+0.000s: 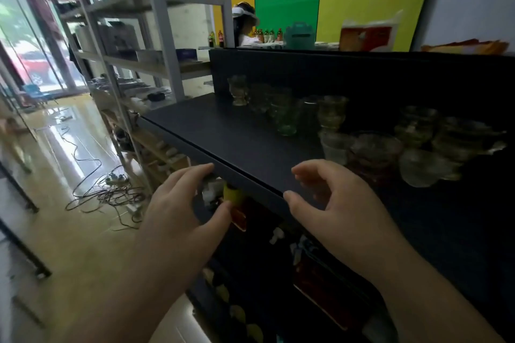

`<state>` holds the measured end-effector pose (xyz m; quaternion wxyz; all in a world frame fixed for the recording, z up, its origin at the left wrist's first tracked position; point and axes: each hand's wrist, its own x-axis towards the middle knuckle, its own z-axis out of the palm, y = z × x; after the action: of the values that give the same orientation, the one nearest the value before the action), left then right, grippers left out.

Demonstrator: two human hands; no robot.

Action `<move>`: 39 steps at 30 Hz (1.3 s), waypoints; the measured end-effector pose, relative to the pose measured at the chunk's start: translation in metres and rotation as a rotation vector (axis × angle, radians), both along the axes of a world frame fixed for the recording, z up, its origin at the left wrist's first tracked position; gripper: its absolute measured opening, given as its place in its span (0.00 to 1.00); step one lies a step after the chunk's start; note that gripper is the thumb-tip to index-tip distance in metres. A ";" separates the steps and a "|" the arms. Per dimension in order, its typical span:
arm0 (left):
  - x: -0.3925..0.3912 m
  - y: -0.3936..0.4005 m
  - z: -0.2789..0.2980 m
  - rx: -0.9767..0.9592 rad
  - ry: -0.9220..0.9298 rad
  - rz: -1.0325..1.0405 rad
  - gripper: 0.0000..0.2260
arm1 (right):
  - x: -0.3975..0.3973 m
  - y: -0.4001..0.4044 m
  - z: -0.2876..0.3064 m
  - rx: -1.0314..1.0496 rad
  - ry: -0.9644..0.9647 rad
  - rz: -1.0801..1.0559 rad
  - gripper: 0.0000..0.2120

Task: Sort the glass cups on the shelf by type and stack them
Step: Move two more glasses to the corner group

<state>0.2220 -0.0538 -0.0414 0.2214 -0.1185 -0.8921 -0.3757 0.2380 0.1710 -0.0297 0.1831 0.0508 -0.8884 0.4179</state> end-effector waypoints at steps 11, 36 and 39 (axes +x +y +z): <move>-0.208 -0.087 -0.008 -0.008 0.033 -0.290 0.27 | -0.140 -0.090 -0.001 0.035 -0.031 -0.307 0.14; -0.522 -0.027 0.047 -0.083 -0.140 -0.617 0.38 | -0.356 -0.138 0.038 0.220 -0.053 -0.688 0.22; -0.554 -0.016 0.042 -0.102 -0.305 -0.602 0.46 | -0.382 -0.134 0.046 0.305 -0.088 -0.742 0.25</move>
<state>-0.3322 -0.0698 0.0006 -0.0417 -0.3299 -0.8575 -0.3926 -0.1436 0.0369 0.0167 0.2736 -0.2648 -0.9052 0.1886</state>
